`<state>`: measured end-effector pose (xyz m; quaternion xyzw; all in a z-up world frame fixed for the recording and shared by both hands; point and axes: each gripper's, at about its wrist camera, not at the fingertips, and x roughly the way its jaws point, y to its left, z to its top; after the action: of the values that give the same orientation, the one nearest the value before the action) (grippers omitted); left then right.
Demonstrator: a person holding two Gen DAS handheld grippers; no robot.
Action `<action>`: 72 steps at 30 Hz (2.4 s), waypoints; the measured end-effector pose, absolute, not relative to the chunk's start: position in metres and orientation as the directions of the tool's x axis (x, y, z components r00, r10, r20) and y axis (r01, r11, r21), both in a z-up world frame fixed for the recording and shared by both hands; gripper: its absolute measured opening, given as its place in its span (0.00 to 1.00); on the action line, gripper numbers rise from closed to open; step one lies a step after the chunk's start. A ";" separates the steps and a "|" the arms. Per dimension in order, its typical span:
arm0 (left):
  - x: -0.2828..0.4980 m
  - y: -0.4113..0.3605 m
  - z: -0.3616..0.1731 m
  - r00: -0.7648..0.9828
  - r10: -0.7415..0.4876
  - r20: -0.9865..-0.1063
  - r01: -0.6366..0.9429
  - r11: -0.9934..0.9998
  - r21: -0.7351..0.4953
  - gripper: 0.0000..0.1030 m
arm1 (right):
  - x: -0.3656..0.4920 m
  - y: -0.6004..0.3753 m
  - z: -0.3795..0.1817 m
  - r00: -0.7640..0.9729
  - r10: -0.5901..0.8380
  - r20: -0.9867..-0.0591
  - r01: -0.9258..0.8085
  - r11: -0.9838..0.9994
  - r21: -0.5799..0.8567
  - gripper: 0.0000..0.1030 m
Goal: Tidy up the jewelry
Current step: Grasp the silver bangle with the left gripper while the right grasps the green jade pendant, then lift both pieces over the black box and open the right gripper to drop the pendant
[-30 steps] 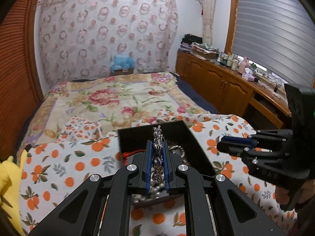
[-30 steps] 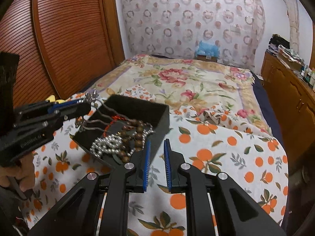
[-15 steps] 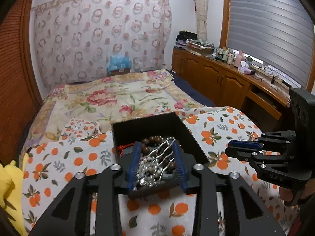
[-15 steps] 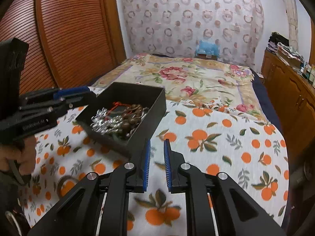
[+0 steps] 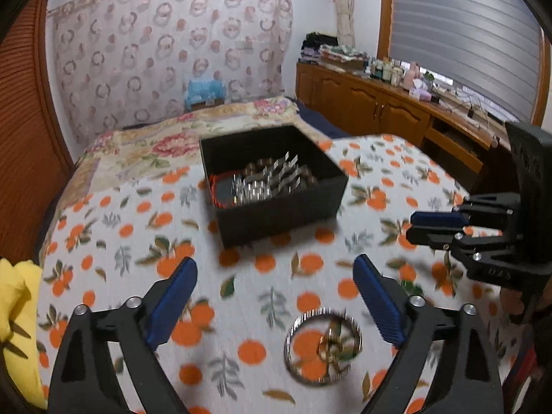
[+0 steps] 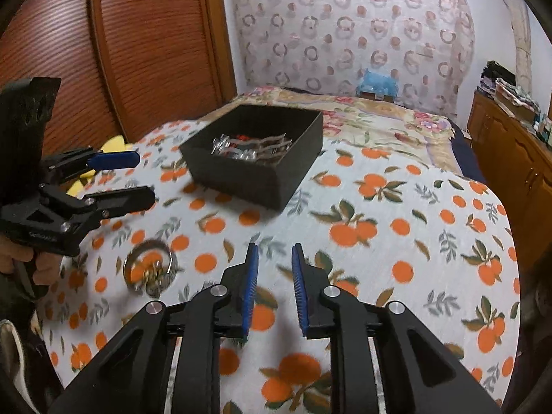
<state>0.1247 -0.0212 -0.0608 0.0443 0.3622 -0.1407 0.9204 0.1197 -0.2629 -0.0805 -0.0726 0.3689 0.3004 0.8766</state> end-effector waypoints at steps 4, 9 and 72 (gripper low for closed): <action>0.116 -0.022 -0.076 0.672 -0.214 -0.709 0.291 0.957 -0.013 0.88 | 0.109 -0.258 -0.088 0.520 0.471 -0.713 -0.606 0.791 0.080 0.22; 0.106 -0.025 -0.088 0.635 -0.217 -0.741 0.311 0.950 -0.012 0.88 | 0.098 -0.252 -0.097 0.480 0.470 -0.741 -0.644 0.762 0.067 0.22; 0.087 -0.029 -0.071 0.688 -0.249 -0.681 0.325 0.946 -0.018 0.54 | 0.082 -0.239 -0.029 0.589 0.490 -0.642 -0.662 0.749 -0.035 0.13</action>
<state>0.0865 -0.0292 -0.0710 0.0519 0.3625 -0.1564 0.9173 0.0822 -0.2392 -0.0290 -0.1364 0.3139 0.3270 0.8809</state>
